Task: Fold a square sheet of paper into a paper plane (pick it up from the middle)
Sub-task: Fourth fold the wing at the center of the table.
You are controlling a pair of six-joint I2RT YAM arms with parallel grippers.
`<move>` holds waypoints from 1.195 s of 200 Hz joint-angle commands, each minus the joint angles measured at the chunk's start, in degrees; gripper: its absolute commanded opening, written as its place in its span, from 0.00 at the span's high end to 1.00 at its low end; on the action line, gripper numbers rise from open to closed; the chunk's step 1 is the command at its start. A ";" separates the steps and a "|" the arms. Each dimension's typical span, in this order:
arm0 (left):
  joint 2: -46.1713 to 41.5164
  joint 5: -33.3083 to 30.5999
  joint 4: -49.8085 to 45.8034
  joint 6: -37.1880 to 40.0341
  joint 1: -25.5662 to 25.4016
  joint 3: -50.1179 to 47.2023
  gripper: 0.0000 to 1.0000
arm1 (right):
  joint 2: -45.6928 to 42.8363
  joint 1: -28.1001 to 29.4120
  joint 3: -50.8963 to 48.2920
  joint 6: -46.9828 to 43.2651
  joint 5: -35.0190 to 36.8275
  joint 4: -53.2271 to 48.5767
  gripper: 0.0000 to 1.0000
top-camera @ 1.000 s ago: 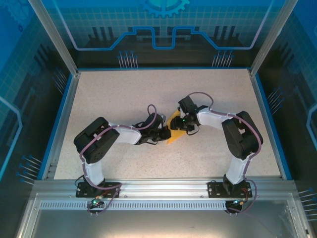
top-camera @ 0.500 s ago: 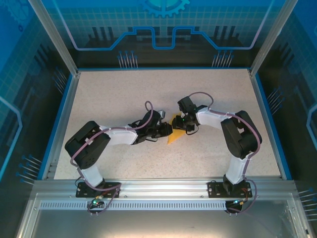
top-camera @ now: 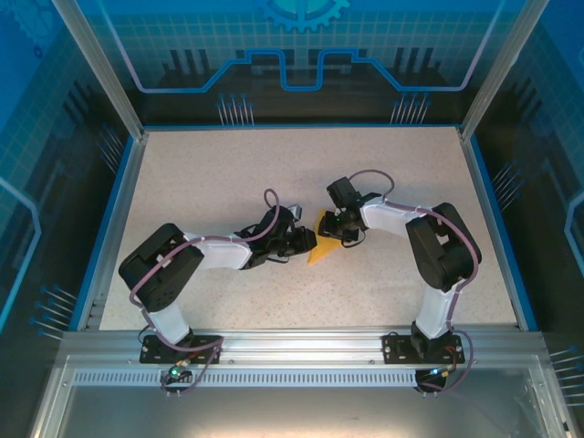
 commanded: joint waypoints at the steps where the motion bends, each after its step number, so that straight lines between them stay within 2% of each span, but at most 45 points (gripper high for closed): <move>1: 1.19 1.48 1.64 -0.24 -0.16 -0.25 0.79 | 4.24 -0.23 -1.91 1.36 5.24 -5.69 0.59; 50: 3.41 5.75 5.09 0.24 -0.64 0.57 0.77 | 5.16 -0.23 -1.57 1.92 5.43 -6.76 0.61; 120: 5.66 2.96 -1.22 0.93 -0.88 2.29 0.77 | 5.38 -0.47 -1.65 2.44 5.78 -7.68 0.62; 189: 6.70 2.96 -1.73 1.14 -0.86 2.92 0.77 | 4.91 -0.54 -2.29 2.72 6.77 -7.81 0.62; 239: 7.58 1.88 -1.94 1.62 -0.85 3.62 0.78 | 4.40 -0.50 -3.01 3.32 7.54 -7.56 0.67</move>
